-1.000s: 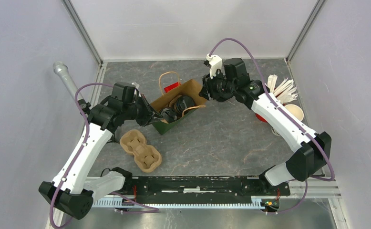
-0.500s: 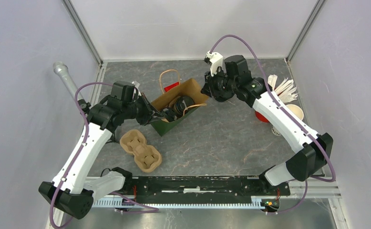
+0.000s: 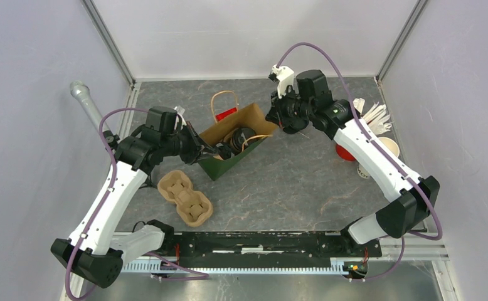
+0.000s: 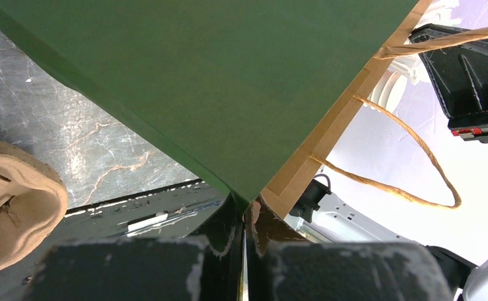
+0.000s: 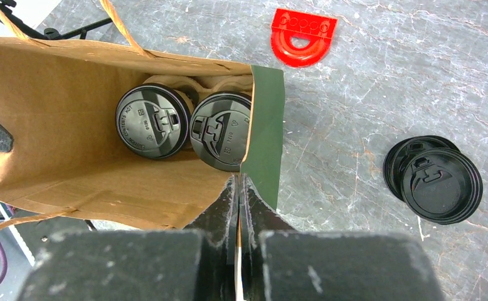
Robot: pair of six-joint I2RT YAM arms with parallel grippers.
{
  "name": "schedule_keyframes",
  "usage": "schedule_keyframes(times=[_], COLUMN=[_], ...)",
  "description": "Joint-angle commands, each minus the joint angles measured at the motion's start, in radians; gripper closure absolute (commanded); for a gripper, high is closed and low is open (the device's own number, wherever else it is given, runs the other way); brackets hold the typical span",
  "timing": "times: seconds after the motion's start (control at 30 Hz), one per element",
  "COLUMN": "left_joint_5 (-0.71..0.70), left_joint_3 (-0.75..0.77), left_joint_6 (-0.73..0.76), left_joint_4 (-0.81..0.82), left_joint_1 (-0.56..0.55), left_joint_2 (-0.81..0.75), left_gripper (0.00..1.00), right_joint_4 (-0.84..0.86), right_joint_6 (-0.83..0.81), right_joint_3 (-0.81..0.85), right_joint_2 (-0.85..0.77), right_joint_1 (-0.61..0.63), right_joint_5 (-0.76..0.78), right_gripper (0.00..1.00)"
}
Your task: Pack the takeout coffee
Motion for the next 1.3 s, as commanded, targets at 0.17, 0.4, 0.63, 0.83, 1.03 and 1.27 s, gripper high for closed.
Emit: schedule_keyframes(times=[0.17, 0.4, 0.63, 0.83, 1.03, 1.27], left_joint_5=[0.054, 0.055, 0.043, 0.031, 0.046, 0.02], left_joint_3=[0.007, -0.014, -0.063, -0.122, -0.181, -0.131], left_joint_6=[-0.056, -0.095, -0.139, -0.194, -0.259, -0.219], left_joint_4=[0.069, 0.081, 0.078, 0.085, 0.128, 0.094], left_joint_1=[0.005, 0.012, 0.051, 0.07, 0.096, 0.108], left_joint_2=[-0.016, -0.019, -0.058, -0.107, -0.144, -0.12], left_gripper=[0.98, 0.98, 0.98, 0.94, 0.93, 0.84], right_joint_4=[-0.076, -0.087, -0.093, -0.084, -0.075, -0.072], right_joint_6=[-0.024, 0.001, 0.02, 0.024, 0.027, 0.029], right_joint_3=[0.096, 0.156, 0.216, 0.204, 0.186, 0.16], right_joint_2=[0.0, -0.001, -0.018, -0.043, -0.059, -0.085], right_joint_1=[-0.003, -0.006, -0.019, -0.035, -0.045, -0.055], right_joint_5=[0.021, 0.075, 0.137, 0.165, 0.16, 0.169], right_gripper=[1.0, 0.95, 0.8, 0.74, 0.73, 0.62])
